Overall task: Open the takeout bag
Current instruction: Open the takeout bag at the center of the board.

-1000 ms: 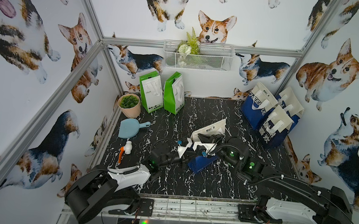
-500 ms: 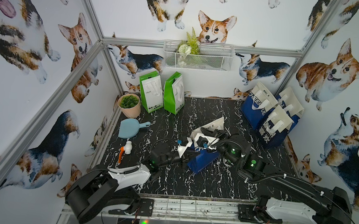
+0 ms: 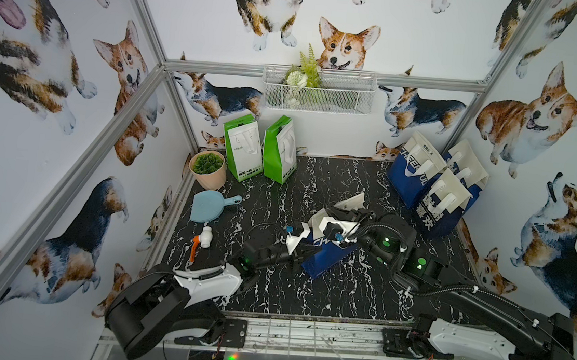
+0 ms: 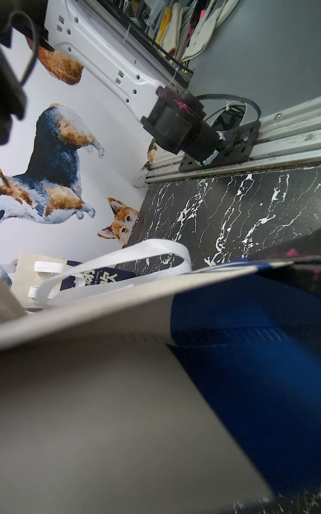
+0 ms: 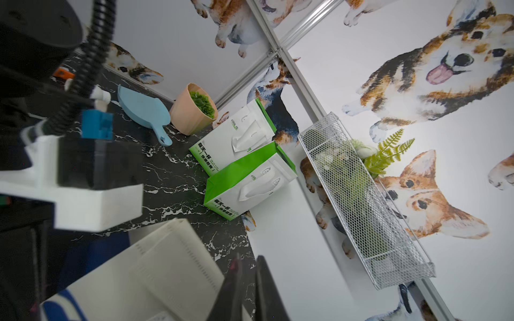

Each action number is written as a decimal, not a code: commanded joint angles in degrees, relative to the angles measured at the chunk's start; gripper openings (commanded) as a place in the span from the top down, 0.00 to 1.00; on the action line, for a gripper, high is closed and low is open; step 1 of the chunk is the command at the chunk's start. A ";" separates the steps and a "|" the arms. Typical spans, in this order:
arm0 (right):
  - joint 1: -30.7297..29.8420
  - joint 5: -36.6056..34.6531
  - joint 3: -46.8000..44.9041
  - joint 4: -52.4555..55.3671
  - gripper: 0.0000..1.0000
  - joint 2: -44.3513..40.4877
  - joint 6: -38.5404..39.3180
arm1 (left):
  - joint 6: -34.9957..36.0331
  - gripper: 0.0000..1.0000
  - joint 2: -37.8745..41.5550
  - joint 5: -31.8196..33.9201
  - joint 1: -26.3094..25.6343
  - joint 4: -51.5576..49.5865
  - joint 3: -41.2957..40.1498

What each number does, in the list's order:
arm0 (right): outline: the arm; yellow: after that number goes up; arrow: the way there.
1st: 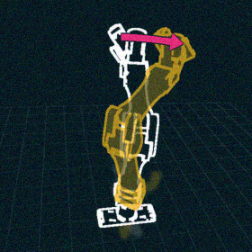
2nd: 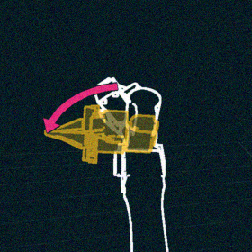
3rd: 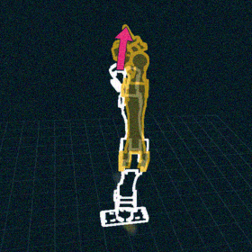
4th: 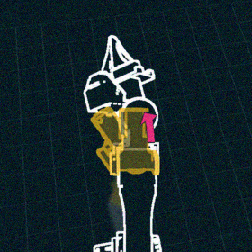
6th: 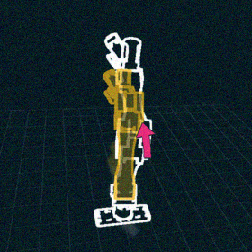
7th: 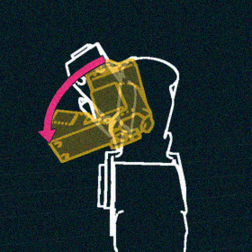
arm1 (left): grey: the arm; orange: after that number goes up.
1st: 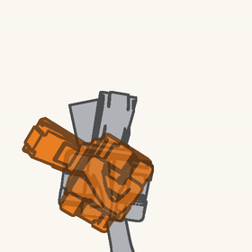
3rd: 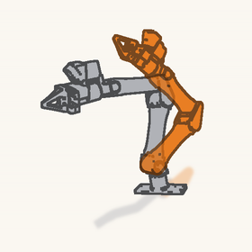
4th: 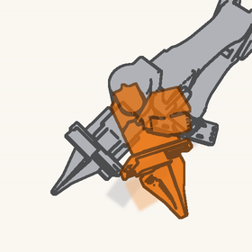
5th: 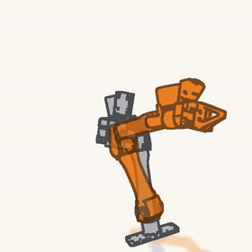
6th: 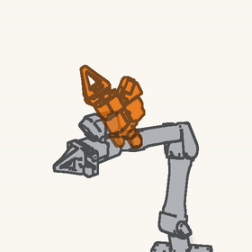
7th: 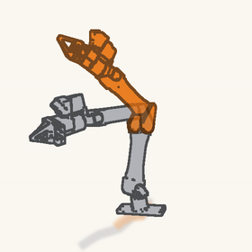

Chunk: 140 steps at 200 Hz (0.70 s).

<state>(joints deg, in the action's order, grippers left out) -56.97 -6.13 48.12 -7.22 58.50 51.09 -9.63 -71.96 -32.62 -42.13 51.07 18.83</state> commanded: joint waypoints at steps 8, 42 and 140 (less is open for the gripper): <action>-0.07 7.70 -3.47 4.52 0.55 -1.20 2.71 | 0.49 1.00 0.25 -0.50 -0.14 3.16 0.33; -0.69 5.32 -7.37 -3.84 0.51 0.29 5.05 | 0.60 1.00 0.14 -0.50 -0.16 3.22 0.35; -0.66 0.32 -8.92 -16.54 0.55 2.07 8.16 | 0.75 1.00 0.26 -0.50 -0.21 2.55 0.58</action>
<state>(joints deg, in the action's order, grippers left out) -57.65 -4.29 38.74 -18.35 59.72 57.52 -9.63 -71.94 -32.42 -42.30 51.05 18.85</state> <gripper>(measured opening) 0.453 0.054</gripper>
